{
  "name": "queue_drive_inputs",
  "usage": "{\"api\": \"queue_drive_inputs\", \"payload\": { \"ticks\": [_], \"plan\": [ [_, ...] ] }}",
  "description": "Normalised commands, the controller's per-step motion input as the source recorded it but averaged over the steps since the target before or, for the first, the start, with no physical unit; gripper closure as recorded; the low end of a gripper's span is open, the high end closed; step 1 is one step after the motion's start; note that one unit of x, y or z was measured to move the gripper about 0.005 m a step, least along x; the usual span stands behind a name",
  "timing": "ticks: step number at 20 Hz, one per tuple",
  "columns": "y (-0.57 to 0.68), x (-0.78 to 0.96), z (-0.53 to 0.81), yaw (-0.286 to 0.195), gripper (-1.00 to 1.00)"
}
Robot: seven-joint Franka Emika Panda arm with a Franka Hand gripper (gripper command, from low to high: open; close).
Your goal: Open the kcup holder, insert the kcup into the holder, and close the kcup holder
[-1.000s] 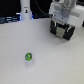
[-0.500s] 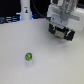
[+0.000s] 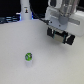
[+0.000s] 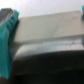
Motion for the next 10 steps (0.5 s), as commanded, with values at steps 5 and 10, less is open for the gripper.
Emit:
{"api": "queue_drive_inputs", "payload": {
  "ticks": [5, 10],
  "plan": [
    [-0.38, 0.88, 0.25, -0.062, 1.0],
    [-0.12, 0.4, 0.23, -0.096, -1.0]
  ]
}}
